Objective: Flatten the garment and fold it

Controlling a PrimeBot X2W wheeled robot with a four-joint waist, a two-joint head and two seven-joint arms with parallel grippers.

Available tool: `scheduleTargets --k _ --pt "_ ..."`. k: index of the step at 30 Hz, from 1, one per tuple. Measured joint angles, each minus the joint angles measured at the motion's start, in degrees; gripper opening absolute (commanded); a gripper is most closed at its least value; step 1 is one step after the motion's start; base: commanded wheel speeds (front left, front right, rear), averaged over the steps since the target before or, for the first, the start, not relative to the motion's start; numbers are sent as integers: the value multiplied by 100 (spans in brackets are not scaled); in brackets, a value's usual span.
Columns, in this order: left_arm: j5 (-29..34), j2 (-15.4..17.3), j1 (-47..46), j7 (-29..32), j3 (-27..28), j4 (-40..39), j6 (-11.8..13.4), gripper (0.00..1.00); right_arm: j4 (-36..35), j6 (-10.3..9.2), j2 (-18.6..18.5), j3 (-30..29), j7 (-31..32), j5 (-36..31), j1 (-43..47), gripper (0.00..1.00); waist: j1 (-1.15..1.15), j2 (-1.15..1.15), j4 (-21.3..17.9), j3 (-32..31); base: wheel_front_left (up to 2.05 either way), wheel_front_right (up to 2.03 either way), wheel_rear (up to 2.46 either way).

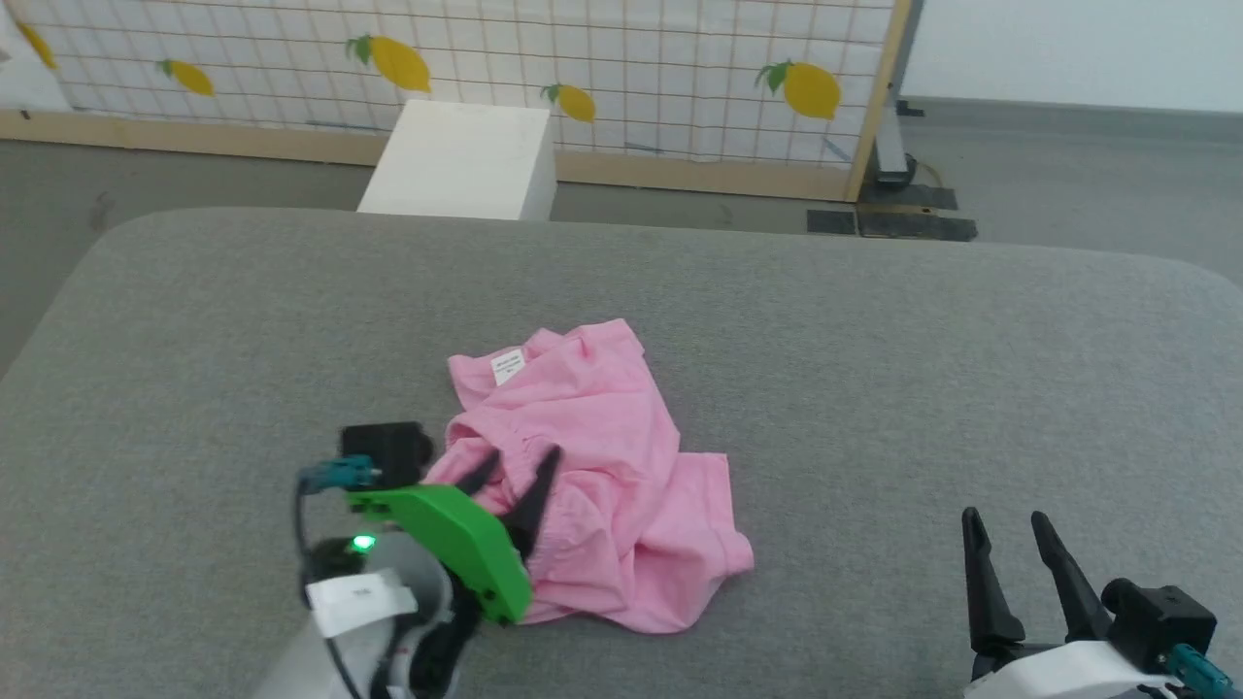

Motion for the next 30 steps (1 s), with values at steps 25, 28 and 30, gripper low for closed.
scheduleTargets --k 25,28,30 --pt "1249 334 1175 -2641 1285 -348 831 100 1537 0 7 2819 4815 -1227 -2381 100 0 0 723 559 0 0 0" --pt "1287 283 1174 -2642 1335 -305 762 100 1764 0 8 2906 4729 -1127 -2532 33 0 0 802 618 0 0 0" --pt "1305 245 1174 -2647 1374 -283 732 100 1855 0 9 2924 4533 -984 -2626 0 0 0 830 647 0 0 0"
